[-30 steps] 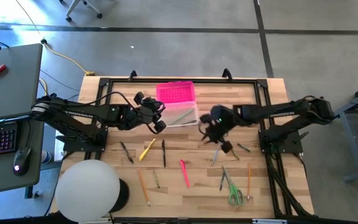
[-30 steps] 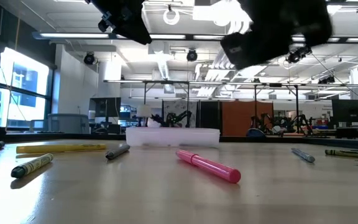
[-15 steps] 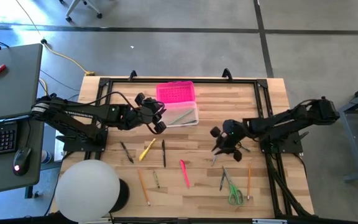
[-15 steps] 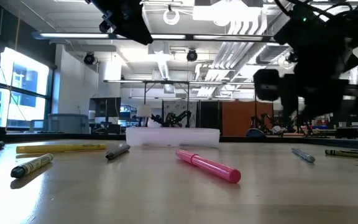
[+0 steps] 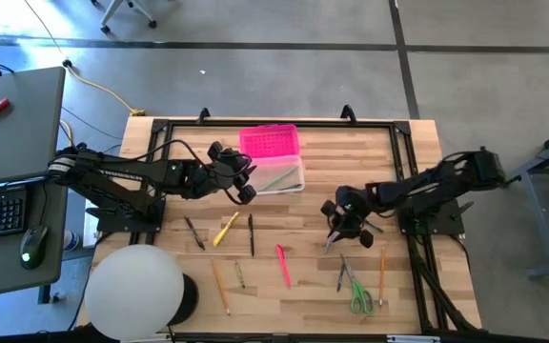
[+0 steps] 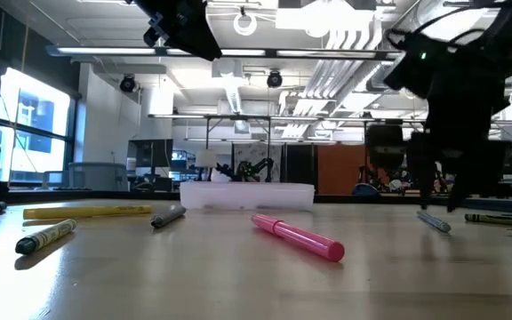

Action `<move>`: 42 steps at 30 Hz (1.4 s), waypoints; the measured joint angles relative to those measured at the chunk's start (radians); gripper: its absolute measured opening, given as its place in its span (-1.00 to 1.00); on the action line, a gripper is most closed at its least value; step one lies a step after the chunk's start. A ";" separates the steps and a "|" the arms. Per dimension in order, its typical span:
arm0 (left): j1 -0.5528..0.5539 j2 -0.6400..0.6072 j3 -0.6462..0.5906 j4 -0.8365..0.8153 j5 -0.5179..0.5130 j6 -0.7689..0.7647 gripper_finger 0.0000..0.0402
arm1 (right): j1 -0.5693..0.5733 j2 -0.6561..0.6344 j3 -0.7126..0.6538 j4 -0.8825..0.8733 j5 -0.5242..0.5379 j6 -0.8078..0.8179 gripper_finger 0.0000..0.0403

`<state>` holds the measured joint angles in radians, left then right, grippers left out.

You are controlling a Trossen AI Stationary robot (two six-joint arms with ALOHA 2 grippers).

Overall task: Pick & place school supplies into a supply box
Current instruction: Put the blue pencil into the pink supply box

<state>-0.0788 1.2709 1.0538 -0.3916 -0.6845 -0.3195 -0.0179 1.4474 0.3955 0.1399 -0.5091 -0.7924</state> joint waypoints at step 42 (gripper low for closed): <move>0.000 0.000 0.000 -0.076 0.029 0.001 -0.35 | -0.027 0.483 0.145 0.351 -0.178 0.068 -0.79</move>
<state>-0.0788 1.2709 1.0538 -0.4675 -0.6559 -0.3187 -0.0448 1.9305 0.5407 0.4912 -0.6871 -0.7249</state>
